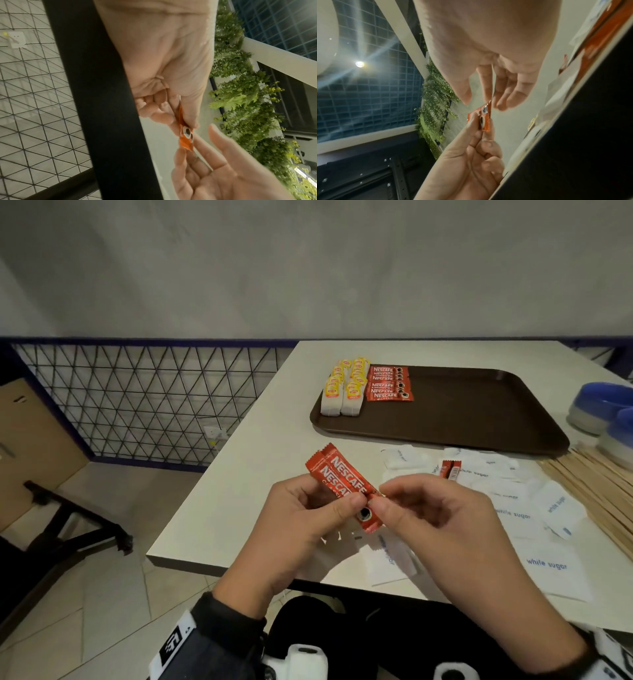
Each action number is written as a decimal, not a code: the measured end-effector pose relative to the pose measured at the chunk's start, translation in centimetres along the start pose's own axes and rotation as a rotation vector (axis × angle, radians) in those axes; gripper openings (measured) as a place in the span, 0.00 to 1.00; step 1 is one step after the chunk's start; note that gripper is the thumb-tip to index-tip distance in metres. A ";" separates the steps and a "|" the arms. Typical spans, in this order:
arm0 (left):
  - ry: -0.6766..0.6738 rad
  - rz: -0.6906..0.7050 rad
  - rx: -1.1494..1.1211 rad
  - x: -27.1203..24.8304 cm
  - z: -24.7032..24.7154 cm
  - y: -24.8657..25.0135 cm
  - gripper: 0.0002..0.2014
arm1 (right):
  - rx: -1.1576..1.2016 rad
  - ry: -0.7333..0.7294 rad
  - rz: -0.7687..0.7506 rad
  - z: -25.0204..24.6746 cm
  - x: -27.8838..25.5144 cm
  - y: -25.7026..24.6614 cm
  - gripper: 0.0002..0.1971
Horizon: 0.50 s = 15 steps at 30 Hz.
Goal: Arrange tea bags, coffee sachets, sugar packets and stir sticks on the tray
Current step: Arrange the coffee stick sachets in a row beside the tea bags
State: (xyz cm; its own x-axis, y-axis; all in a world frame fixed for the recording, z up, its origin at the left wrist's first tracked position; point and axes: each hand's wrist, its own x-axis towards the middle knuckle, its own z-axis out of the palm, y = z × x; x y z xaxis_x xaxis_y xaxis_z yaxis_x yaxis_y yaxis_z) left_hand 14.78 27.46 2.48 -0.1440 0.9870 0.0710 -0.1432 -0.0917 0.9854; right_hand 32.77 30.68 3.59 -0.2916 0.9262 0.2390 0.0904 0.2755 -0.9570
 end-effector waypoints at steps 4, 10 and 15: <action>0.057 -0.034 -0.095 0.1 -0.2 0.1 0.20 | -0.026 -0.028 0.058 0.6 -0.2 0.8 0.11; 0.068 0.008 -0.062 -0.3 -0.4 0.3 0.12 | -0.055 0.041 0.072 1.2 0.1 0.8 0.15; 0.066 -0.002 -0.043 -0.6 -0.3 0.7 0.13 | -0.194 -0.069 -0.007 1.0 1.0 -0.4 0.14</action>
State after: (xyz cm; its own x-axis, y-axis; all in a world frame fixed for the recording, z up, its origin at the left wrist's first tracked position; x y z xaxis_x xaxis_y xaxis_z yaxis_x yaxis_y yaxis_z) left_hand 14.50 26.80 3.14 -0.2075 0.9766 0.0572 -0.1850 -0.0966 0.9780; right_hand 31.48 31.20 4.06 -0.3571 0.9059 0.2274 0.2677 0.3325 -0.9043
